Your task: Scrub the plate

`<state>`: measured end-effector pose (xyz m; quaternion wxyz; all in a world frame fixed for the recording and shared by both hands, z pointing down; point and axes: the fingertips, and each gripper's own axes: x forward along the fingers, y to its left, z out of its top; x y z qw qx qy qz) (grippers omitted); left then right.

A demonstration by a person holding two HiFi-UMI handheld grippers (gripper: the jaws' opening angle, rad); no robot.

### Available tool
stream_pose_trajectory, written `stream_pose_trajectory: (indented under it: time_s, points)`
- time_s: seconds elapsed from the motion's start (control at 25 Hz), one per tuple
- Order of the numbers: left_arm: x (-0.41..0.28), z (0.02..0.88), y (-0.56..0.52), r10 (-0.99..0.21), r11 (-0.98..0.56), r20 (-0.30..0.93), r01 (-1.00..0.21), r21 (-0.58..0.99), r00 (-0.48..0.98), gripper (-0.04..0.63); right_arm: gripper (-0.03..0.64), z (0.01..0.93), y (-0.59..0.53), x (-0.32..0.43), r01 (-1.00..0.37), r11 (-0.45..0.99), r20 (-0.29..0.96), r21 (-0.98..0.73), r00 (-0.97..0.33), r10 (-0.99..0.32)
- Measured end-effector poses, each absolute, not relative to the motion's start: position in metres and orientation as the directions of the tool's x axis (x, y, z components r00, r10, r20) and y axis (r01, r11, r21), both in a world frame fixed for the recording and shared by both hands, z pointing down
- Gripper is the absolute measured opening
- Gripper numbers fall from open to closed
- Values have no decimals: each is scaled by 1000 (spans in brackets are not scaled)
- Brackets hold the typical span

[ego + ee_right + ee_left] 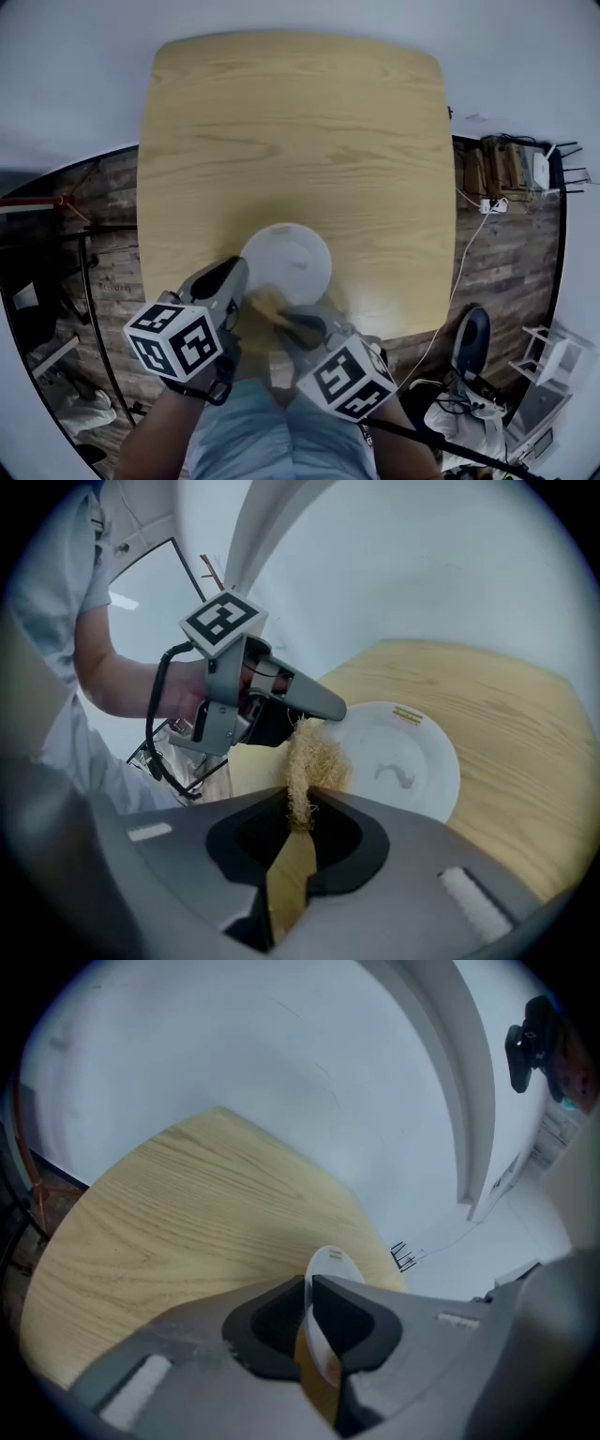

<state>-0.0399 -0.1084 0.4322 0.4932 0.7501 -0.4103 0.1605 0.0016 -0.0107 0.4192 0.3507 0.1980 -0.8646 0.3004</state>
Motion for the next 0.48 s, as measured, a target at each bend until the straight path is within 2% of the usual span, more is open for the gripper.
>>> stream_pose_trajectory:
  time_s: [0.12,0.32,0.48]
  points:
    - [-37,428,-110,-454,-198,651,-781,592,609,48,49,414,-20,25,-606,721,741,-334,-642,-197]
    - [-31,422,-109,-439,-227,659,-784,577,611,48,49,414,-53,71,-717,673,790,-181,-513,-334]
    - [-28,419,-112,-448,-245,654,-787,566,610,48,49,421,-70,85,-737,667,807,-112,-459,-371]
